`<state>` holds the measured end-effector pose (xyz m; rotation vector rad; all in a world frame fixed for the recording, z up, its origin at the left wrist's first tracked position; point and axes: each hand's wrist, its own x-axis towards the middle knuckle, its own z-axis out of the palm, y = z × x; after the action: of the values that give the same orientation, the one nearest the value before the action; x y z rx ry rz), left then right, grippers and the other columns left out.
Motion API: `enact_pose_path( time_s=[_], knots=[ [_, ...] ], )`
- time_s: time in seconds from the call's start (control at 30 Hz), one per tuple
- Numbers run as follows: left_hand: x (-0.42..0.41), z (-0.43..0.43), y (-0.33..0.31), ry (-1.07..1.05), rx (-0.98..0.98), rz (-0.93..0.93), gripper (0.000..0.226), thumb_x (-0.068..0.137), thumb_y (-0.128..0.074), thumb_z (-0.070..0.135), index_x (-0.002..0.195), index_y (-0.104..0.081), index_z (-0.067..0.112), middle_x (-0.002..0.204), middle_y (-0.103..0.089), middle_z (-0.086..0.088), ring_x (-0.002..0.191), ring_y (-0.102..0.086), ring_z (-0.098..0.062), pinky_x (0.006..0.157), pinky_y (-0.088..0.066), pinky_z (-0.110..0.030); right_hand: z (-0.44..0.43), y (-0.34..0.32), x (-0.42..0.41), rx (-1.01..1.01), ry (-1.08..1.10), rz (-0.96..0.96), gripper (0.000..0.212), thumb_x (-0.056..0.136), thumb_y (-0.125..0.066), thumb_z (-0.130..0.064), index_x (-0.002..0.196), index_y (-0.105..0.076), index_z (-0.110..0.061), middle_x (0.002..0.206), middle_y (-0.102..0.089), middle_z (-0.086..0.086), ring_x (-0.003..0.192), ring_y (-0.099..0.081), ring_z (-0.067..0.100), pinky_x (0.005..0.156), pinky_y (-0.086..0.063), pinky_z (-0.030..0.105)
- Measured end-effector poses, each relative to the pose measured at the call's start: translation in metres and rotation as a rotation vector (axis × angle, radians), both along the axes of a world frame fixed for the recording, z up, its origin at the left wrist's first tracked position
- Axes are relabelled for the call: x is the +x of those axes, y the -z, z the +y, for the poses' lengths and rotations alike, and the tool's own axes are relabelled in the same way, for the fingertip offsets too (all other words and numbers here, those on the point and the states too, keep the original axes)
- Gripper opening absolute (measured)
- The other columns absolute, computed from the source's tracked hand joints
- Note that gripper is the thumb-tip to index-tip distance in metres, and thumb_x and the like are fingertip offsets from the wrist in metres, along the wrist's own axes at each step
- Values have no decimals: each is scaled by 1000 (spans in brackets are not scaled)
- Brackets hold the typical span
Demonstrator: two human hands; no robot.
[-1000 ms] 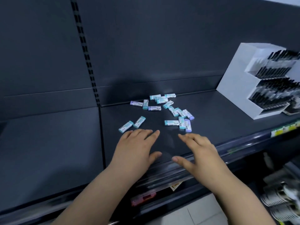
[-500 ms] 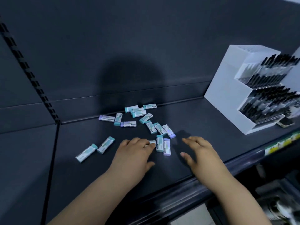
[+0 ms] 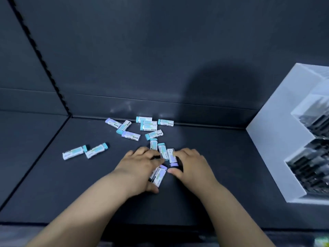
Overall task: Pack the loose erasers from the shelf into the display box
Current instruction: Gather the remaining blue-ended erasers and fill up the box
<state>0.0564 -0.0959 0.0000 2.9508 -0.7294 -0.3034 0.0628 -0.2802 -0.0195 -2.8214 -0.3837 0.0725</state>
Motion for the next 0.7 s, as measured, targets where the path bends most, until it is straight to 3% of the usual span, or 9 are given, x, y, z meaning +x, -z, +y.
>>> enact_pose_path(
  time_s=[0.07,0.17,0.33,0.5,0.7],
  knots=[
    [-2,-4,-1,-26,-18,5,77,72,-65,57,138,-30,42,148,-16,16,136,-6,-11,108,-12,-33,-7,0,2,21,-16,-46,32,87,-53,-37,117,-54,-26,115,-55,-5,108,-47,18,88,-39,33],
    [-7,-11,-1,-57,-47,-12,72,70,-66,58,134,-37,39,144,-22,15,133,-12,-10,106,-16,-30,-20,0,0,243,54,-33,20,86,-54,-21,103,-62,-21,98,-62,-1,93,-56,18,82,-45,34],
    [-14,-19,0,-142,-133,-79,69,70,-67,58,129,-37,38,133,-34,17,123,-23,-7,97,-18,-24,-40,-6,0,475,108,34,19,89,-53,-19,102,-65,-22,91,-66,-11,82,-58,1,70,-39,3],
    [-15,-22,-4,-179,-206,-131,65,70,-66,52,127,-36,40,130,-37,22,120,-27,-4,87,-17,-20,-49,-19,3,518,56,36,22,92,-45,-17,103,-63,-25,89,-59,-19,81,-51,-5,68,-31,-2],
    [-18,-24,-8,-216,-288,-161,63,64,-59,59,122,-42,42,121,-45,26,113,-33,1,82,-18,-21,-52,-27,9,466,-56,123,29,96,-39,-20,115,-60,-26,110,-56,-13,103,-48,1,79,-27,-5]
  ],
)
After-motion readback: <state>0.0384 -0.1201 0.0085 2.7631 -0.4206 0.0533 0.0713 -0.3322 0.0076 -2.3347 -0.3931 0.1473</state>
